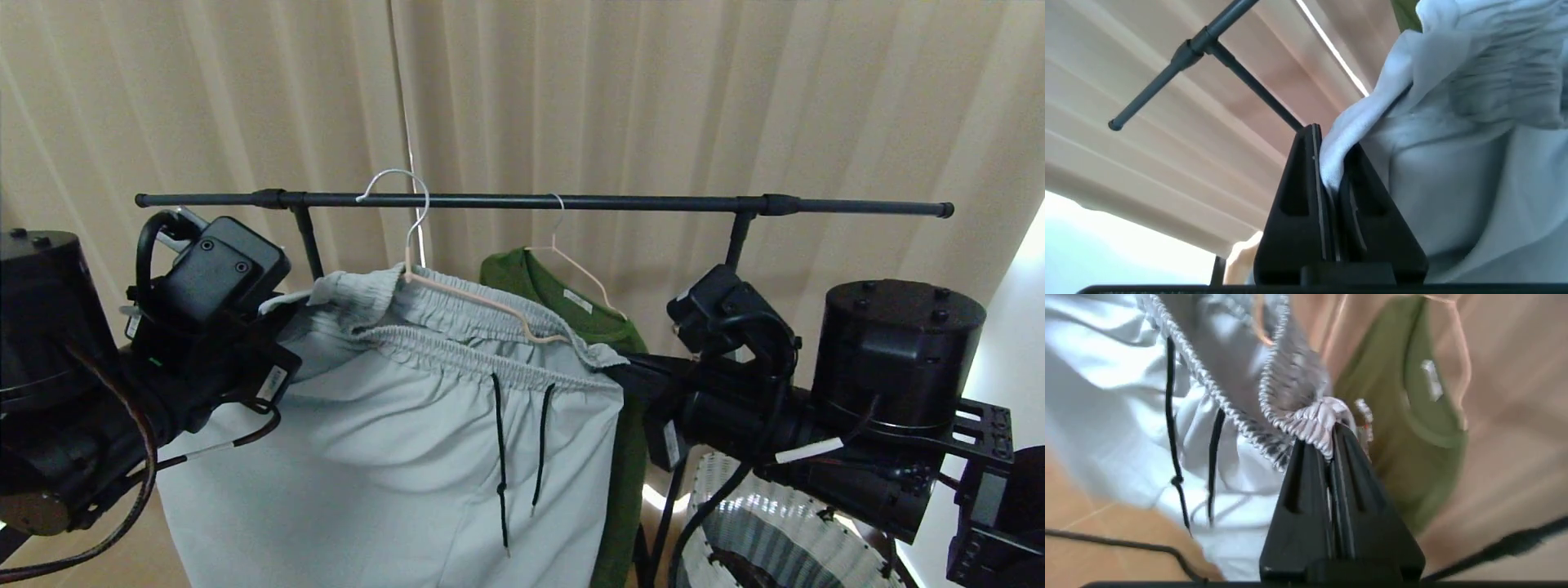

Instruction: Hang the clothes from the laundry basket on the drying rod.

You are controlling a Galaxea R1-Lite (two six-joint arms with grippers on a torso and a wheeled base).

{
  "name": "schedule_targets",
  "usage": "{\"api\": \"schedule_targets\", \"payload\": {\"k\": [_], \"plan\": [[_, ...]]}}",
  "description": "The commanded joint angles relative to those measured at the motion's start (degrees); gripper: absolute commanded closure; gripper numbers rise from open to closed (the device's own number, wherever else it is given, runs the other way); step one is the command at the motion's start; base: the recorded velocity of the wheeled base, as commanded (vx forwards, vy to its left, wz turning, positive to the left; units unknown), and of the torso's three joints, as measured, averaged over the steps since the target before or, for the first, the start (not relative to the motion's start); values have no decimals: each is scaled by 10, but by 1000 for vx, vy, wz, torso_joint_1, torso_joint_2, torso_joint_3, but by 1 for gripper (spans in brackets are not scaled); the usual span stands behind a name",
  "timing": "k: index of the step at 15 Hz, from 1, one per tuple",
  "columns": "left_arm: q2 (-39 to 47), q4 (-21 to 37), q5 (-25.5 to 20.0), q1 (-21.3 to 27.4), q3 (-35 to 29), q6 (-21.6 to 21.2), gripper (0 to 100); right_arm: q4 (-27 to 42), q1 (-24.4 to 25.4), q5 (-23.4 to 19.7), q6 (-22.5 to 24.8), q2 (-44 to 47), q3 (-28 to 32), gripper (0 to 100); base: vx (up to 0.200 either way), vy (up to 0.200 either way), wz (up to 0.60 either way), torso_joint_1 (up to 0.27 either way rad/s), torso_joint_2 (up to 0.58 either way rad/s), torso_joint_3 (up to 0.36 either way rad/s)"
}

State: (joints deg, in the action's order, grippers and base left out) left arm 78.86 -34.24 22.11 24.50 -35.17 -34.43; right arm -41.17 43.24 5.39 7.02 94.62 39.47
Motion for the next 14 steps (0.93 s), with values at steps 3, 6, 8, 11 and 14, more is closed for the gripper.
{"api": "schedule_targets", "payload": {"k": [3,6,8,11,14], "plan": [[3,-1,-1,6,-1,11,100,-1,37,0,-2,18,-8,0,0,0,0,0,0,0],[3,-1,-3,29,-1,33,100,-19,33,2,1,28,-5,0,0,0,0,0,0,0],[7,-15,-5,55,6,41,100,-70,10,1,25,43,-1,0,0,0,0,0,0,0],[32,-69,-6,61,8,40,100,-144,-18,-6,87,76,16,0,0,0,0,0,0,0],[58,-132,-7,61,30,35,100,-152,-22,-11,96,86,44,0,0,0,0,0,0,0]]}}
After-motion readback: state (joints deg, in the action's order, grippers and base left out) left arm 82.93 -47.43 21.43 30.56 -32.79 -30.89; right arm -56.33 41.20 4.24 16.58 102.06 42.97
